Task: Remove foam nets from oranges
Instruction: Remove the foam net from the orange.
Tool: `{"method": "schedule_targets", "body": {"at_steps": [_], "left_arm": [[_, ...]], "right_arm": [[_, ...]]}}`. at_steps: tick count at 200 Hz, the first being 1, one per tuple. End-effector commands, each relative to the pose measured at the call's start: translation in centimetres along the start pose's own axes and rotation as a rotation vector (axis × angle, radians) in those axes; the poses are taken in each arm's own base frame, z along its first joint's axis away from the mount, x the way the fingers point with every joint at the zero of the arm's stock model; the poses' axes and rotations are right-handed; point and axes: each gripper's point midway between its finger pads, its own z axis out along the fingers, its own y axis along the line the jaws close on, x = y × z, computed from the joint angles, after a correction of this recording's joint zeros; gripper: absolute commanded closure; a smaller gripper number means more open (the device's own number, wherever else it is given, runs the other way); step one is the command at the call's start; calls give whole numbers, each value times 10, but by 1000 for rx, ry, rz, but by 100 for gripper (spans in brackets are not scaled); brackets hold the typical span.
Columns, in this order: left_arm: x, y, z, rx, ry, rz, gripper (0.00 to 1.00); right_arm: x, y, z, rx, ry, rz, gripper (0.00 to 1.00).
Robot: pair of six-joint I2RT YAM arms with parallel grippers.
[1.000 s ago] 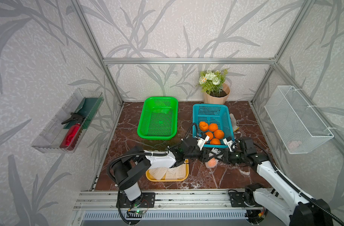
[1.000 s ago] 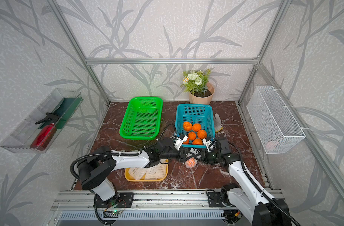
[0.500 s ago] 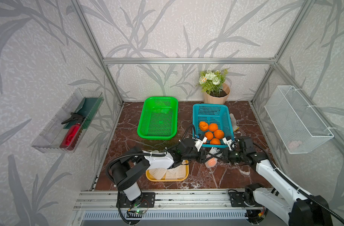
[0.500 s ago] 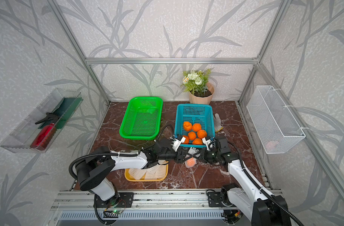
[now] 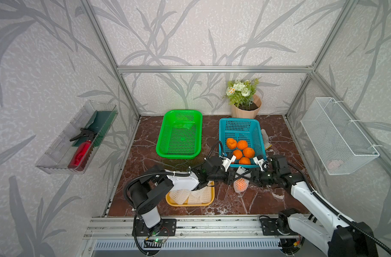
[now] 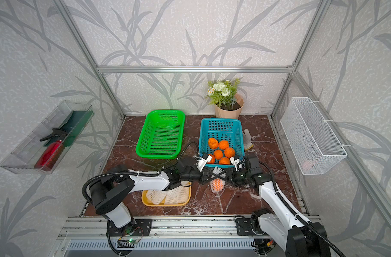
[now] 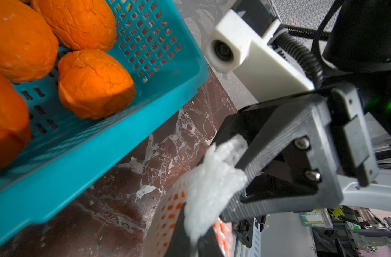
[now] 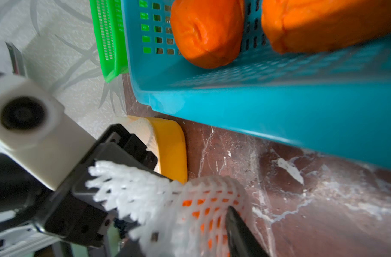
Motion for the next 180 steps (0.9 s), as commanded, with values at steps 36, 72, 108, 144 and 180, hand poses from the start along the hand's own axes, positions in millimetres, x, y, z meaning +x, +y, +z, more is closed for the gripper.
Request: {"method": "schedule_targets", "body": {"at_steps": [36,72,108,144,180], "left_arm": [[-22,-15,10,109,-13,-90,98],[-22,-19,12,140,-7,-96,98],[-18,-16,8,115,-3,-84,97],[-16,-15,4,73,5,-55,78],[-18,-16,-8,34,-10,-19,55]], "right_arm": [[11,-12,-5,48,6,-43,38],[4,-11,-2,42,-13,-41,51],[0,-10,3,32,2,-33,59],[-1,-10,4,30,5,-32,69],[-1,-10,5,24,14,-29,80]]}}
